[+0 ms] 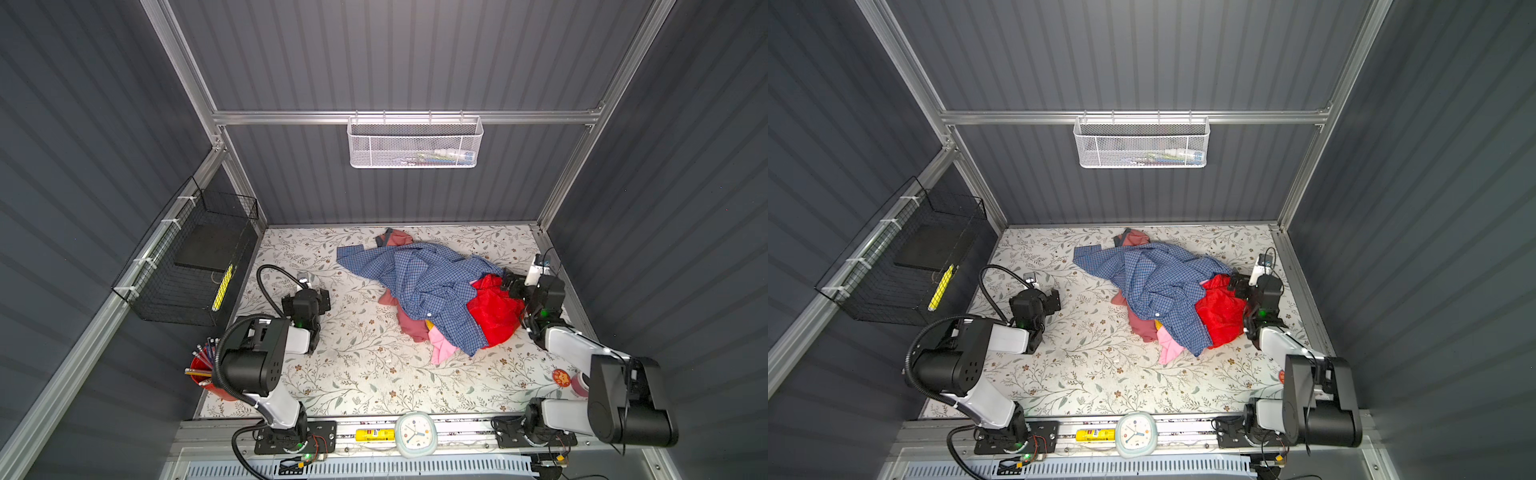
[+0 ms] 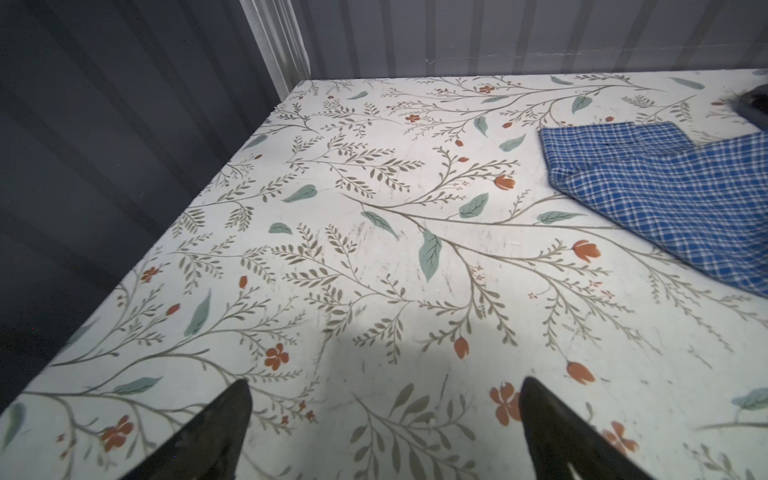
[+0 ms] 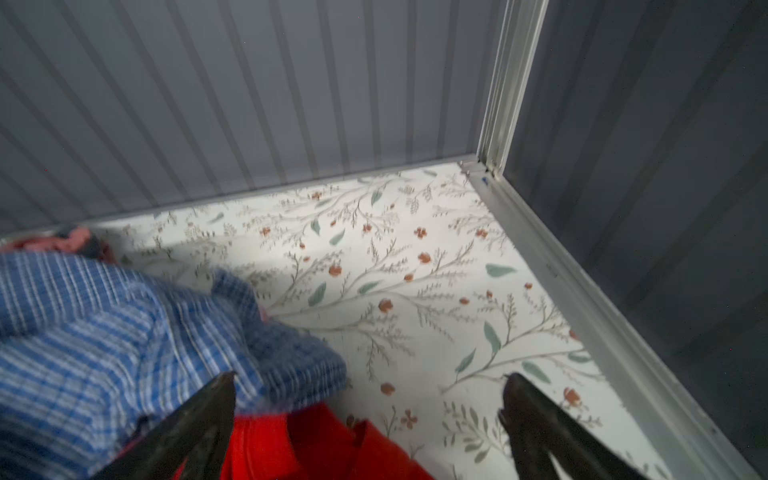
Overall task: Pick out a specific cloth from the pile
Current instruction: 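Reach the right gripper across to the pink sweater under the blue shirt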
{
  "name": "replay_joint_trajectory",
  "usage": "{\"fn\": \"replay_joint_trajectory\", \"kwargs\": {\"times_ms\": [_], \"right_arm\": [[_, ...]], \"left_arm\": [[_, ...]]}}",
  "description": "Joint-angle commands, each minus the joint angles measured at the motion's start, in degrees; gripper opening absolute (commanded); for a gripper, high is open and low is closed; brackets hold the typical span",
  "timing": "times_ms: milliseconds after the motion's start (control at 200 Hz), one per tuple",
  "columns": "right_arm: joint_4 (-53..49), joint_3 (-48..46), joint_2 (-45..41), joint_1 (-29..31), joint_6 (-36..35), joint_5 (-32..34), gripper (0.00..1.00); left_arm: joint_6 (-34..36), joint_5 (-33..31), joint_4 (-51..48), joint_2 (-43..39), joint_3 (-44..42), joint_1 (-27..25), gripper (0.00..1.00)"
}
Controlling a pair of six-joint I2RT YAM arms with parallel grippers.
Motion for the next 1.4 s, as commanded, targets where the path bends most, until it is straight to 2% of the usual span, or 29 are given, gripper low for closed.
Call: {"fn": "replay_joint_trajectory", "kwargs": {"times_ms": [0,95,180,295,335,405,535,665,911,1036,1181,1261,1396], "right_arm": [[-17.1,7.1,-3.3,-0.5,3.6,-1.6,0.99],[-23.5,12.0,-4.5,-0.4,5.6,-7.4,0.99],[-26.8,14.6,-6.3,1.9,6.2,-7.3,0.96],[-31.1,17.3,-8.3,9.9,0.9,-5.0,0.94],[-34.0,18.8,-8.3,13.3,-1.9,-4.6,0.99],[-38.7,21.5,-7.5,18.3,-3.7,-2.9,0.99],[-40.8,22.6,-6.4,29.8,-9.4,4.0,0.99],[-46.7,26.6,-1.9,40.5,-15.1,12.3,0.98],[-58.1,33.9,10.1,55.9,-19.9,24.6,0.89],[-64.0,35.1,14.5,59.8,-18.6,26.6,0.85],[-66.8,34.3,15.6,63.3,-16.3,23.3,0.78],[-67.5,32.4,16.9,65.9,-17.5,24.2,0.76],[-69.1,33.1,20.2,66.9,-16.4,24.1,0.7]], "left_arm": [[-4.1,-3.0,-17.0,-5.7,7.5,0.4,1.0],[-5.3,-0.3,-24.9,-8.0,11.2,0.4,1.0],[-7.4,1.3,-29.6,-10.1,13.3,0.4,1.0],[-9.3,4.3,-32.1,-13.3,13.3,0.4,1.0],[-9.7,5.2,-32.6,-14.4,12.8,0.4,1.0],[-10.5,6.1,-33.5,-15.9,12.1,0.4,1.0],[-10.9,6.3,-34.1,-17.3,10.6,0.4,1.0],[-11.3,4.9,-35.0,-17.7,9.9,0.4,1.0],[-12.2,4.4,-35.2,-18.3,9.0,0.4,1.0],[-12.3,4.2,-35.6,-18.7,8.7,0.4,1.0],[-11.8,4.3,-36.2,-19.0,8.7,0.4,1.0],[-11.7,4.4,-36.8,-19.2,8.7,0.4,1.0],[-11.7,4.5,-37.2,-19.5,8.3,0.4,1.0]]}}
